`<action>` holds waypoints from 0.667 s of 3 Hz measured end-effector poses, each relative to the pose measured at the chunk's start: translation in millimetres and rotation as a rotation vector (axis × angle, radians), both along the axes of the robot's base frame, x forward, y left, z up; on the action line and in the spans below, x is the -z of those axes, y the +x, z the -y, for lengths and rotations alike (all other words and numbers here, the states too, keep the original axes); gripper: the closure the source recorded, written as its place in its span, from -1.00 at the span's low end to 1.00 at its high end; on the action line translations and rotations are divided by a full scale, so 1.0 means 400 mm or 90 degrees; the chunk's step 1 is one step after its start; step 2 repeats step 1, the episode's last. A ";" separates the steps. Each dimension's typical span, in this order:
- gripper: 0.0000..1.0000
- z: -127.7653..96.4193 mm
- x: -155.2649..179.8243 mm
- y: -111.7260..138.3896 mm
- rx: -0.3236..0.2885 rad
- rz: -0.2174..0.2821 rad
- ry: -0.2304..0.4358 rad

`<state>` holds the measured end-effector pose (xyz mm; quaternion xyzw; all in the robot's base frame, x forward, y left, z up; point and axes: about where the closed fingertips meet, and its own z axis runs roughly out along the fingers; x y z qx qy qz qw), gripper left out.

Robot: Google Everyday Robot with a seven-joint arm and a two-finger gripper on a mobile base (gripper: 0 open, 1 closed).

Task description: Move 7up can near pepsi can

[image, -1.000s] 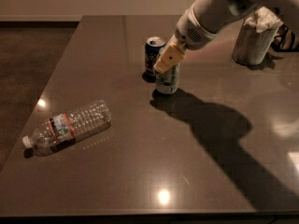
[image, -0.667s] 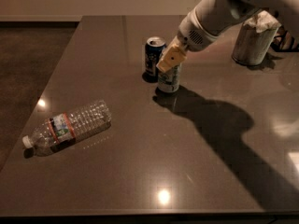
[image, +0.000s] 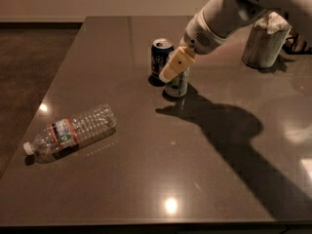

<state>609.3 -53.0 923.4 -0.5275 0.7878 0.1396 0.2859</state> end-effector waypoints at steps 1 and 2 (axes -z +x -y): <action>-1.00 0.000 0.000 0.000 0.000 0.000 0.000; -1.00 0.000 0.000 0.000 0.000 0.000 0.000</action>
Offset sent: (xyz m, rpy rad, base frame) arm 0.0000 0.0000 0.0000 0.0000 0.0000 0.0000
